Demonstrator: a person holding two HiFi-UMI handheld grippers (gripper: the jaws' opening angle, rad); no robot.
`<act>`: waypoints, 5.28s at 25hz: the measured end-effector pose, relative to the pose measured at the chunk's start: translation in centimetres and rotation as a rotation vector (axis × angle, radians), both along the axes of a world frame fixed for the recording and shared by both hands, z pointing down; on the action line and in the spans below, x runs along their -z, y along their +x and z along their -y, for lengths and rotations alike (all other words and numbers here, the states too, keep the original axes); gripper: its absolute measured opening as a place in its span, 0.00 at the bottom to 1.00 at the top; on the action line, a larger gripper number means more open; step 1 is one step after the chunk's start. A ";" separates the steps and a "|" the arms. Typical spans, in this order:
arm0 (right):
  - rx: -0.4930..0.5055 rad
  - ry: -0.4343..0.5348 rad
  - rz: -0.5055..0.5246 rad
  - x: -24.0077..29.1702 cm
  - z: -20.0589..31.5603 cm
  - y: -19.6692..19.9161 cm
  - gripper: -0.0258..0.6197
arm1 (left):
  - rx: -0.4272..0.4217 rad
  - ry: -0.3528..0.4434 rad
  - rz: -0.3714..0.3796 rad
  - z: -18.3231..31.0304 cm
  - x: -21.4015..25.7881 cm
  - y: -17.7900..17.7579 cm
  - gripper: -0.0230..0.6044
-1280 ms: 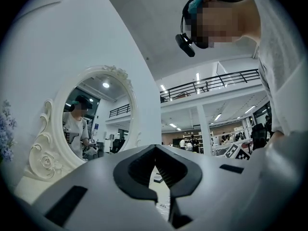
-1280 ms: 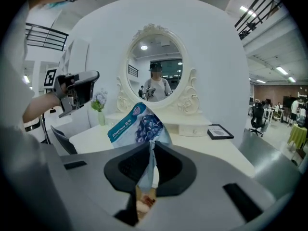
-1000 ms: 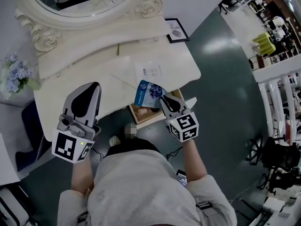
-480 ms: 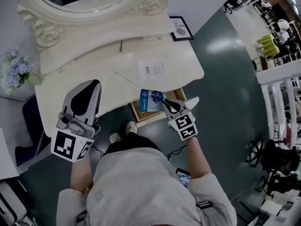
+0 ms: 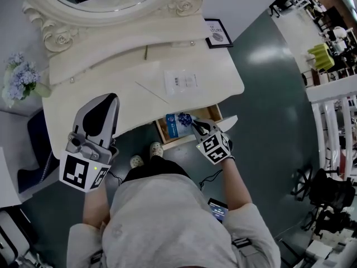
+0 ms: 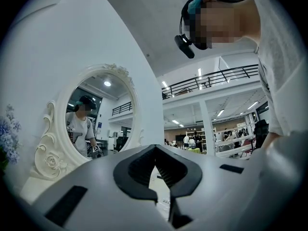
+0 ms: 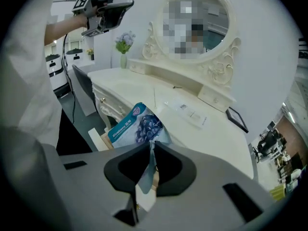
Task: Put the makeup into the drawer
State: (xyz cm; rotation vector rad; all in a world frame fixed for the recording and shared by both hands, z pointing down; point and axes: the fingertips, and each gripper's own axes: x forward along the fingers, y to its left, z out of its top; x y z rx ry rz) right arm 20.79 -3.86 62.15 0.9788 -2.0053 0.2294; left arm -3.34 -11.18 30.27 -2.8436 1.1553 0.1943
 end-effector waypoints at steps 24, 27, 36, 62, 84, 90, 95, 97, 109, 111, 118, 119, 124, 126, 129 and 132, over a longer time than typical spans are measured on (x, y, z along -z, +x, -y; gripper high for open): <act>0.155 -0.232 -0.185 -7.7 2.3 -1.0 0.11 | 0.116 -0.011 0.040 0.6 -0.2 -2.0 0.06; 0.168 -0.259 -0.199 -8.5 2.5 -1.0 0.11 | 0.140 -0.012 0.046 0.7 -0.2 -2.5 0.06; 0.187 -0.326 -0.247 -10.6 2.3 -1.1 0.11 | 0.183 -0.016 0.060 0.9 -0.1 -3.6 0.06; 0.080 -0.299 -0.163 -8.3 2.5 -2.1 0.12 | 0.172 0.000 0.043 1.5 0.3 -5.1 0.06; -0.162 0.062 0.331 4.6 6.5 -6.1 0.08 | 0.110 0.021 0.025 2.0 0.6 -4.6 0.06; -0.165 0.166 0.441 8.9 8.2 -8.1 0.08 | 0.117 0.025 0.031 2.2 0.9 -5.0 0.06; -0.159 0.228 0.511 12.0 9.1 -9.2 0.08 | 0.133 0.032 0.029 2.2 1.2 -5.5 0.06; -0.157 0.252 0.537 13.2 9.4 -9.5 0.08 | 0.139 0.036 0.029 2.2 1.3 -5.7 0.06; -0.083 0.383 0.650 20.7 10.4 -11.7 0.08 | 0.180 0.052 0.037 1.7 2.0 -6.5 0.06; -0.072 0.397 0.668 21.6 10.4 -12.1 0.08 | 0.185 0.055 0.037 1.5 2.1 -6.6 0.06; -0.033 0.434 0.697 24.0 10.4 -13.3 0.08 | 0.200 0.064 0.040 0.9 2.4 -6.9 0.06; -0.029 0.438 0.703 24.3 10.4 -13.5 0.08 | 0.203 0.065 0.040 0.8 2.5 -6.9 0.06; -0.004 0.461 0.730 26.0 10.1 -14.5 0.08 | 0.215 0.073 0.042 0.4 2.9 -7.3 0.06; 0.006 0.475 0.738 26.7 9.9 -14.8 0.08 | 0.218 0.075 0.040 0.2 3.0 -7.5 0.06; 0.023 0.494 0.745 27.8 9.6 -15.3 0.08 | 0.221 0.079 0.041 -0.1 3.2 -7.6 0.06; 0.033 0.514 0.759 28.8 9.3 -15.7 0.08 | 0.225 0.084 0.042 -0.4 3.4 -7.8 0.06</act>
